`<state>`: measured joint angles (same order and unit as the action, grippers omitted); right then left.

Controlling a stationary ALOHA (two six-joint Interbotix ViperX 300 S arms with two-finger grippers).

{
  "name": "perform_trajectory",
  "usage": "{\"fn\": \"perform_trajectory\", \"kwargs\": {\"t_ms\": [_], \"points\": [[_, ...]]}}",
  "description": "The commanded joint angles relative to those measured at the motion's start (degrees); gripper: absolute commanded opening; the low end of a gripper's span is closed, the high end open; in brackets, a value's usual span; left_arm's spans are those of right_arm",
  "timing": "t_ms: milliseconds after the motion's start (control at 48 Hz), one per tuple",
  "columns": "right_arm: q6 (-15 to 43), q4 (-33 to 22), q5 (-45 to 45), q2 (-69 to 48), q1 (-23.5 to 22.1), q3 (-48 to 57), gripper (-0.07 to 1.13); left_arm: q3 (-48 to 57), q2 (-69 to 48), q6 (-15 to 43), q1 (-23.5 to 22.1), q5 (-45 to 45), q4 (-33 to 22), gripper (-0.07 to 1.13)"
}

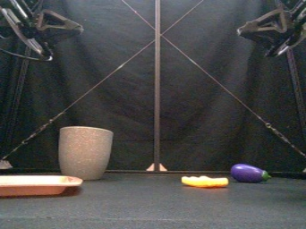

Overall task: Pick the fries then place it in the grey bowl
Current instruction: Pick the fries

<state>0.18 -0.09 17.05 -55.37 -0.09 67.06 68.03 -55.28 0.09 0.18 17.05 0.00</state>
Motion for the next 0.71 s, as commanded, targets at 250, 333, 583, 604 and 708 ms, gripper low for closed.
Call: {"fn": "perform_trajectory", "kwargs": {"t_ms": [250,333,583,604,708], "points": [[2.2,3.6,-0.6,15.5,-3.2,-6.2,0.04,-1.3,0.7,0.1,1.3,0.4,-0.1,0.02],[2.2,6.1,-2.9,20.0,-5.0,-9.2,0.04,-1.1,0.7,0.1,1.3,0.4,-0.2,0.02],[2.2,11.1,-15.0,29.4,-11.6,-15.8,0.37,-1.1,0.7,0.2,1.5,0.0,-0.2,0.02],[2.2,11.4,-15.5,29.8,-11.9,-16.1,0.43,-1.1,0.7,0.2,1.6,-0.1,-0.1,0.02],[2.3,13.5,-16.0,31.3,-12.5,-17.3,0.76,-1.1,0.7,0.2,1.8,-0.2,-0.1,0.02]]}}
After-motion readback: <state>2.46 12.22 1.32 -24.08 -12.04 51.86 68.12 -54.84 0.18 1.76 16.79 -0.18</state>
